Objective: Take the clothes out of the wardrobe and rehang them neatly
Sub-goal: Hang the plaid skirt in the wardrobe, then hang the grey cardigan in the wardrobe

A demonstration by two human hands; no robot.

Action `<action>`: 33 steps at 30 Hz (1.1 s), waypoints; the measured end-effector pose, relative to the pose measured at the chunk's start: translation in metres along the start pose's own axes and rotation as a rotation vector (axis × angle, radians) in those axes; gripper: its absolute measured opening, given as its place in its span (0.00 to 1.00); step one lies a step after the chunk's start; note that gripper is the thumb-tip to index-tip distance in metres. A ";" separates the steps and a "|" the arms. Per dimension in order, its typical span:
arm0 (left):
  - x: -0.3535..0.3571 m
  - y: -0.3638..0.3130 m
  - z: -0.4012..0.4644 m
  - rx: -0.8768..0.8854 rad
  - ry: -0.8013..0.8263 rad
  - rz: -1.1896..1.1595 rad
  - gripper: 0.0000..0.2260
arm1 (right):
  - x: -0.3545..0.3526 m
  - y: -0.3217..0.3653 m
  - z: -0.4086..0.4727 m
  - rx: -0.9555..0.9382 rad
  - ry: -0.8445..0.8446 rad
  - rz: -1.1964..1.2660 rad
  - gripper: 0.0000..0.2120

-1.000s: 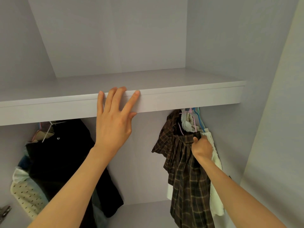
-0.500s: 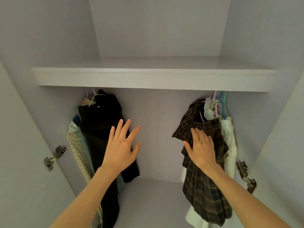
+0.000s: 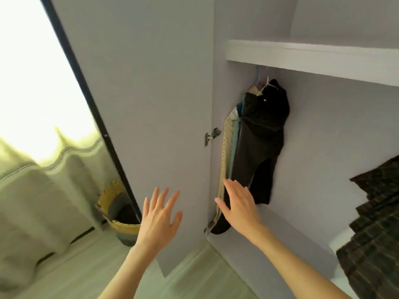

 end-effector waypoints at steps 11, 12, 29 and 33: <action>0.016 0.181 -0.267 -0.772 -0.157 -0.108 0.25 | 0.150 0.282 -0.042 -0.775 0.407 0.059 0.28; 0.024 0.186 -0.300 -0.853 -0.163 -0.129 0.26 | 0.163 0.304 -0.059 -0.843 0.442 0.054 0.28; 0.133 0.195 -0.708 -1.709 -0.156 -0.442 0.27 | 0.330 0.528 -0.342 -1.463 0.806 -0.126 0.28; 0.157 0.196 -0.774 -1.809 -0.180 -0.521 0.30 | 0.376 0.568 -0.393 -1.460 0.944 -0.136 0.28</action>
Point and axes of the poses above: each hand's wrist, its own z-axis towards the middle knuckle, its own x-axis out of the palm, y = z × x, the point moved 10 cm from there along z, towards the middle knuckle, and after that the axes turned 11 degrees about y, right-handed, at the moved point
